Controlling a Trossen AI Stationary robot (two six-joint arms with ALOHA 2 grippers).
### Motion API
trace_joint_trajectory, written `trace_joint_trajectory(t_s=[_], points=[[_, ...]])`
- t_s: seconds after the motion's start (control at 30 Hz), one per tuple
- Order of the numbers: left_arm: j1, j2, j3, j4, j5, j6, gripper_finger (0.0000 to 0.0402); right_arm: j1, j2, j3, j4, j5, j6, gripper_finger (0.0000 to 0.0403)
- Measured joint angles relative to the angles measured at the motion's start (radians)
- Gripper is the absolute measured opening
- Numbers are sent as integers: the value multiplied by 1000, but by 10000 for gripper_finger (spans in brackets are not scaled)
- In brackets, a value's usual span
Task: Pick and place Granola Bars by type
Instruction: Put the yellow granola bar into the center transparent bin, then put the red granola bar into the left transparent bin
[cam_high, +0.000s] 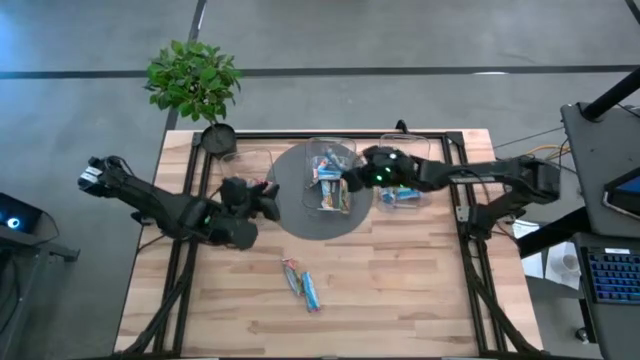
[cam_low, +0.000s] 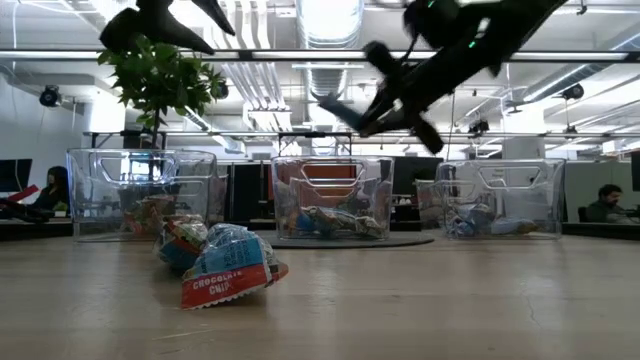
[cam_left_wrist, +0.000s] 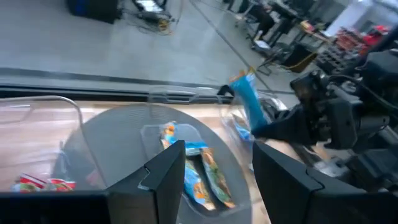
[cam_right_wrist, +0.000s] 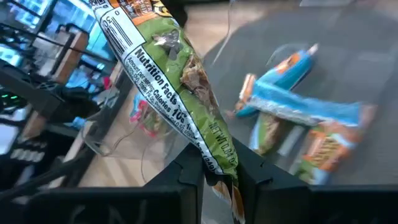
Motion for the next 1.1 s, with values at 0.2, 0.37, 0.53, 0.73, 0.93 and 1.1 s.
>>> trace_joint_trajectory(t_s=[0.2, 0.37, 0.53, 0.73, 0.93, 1.1], points=[[85, -16, 0, 0, 94, 56, 169, -64, 213, 110, 56, -279, 12, 53], [95, -15, 0, 0, 146, 63, 169, -64, 312, 239, 2, -344, -55, 110], [94, -15, 0, 1, 207, 63, 169, -65, 332, 369, -207, -297, -225, 174], [91, -15, 0, 1, 255, 68, 169, -65, 317, 488, -559, 77, -333, 219], [91, -14, -2, -1, 259, 78, 169, -49, 251, 507, -613, 182, -499, 226], [91, -13, -6, -5, 284, 96, 169, 40, 144, 483, -564, 181, -842, 226]])
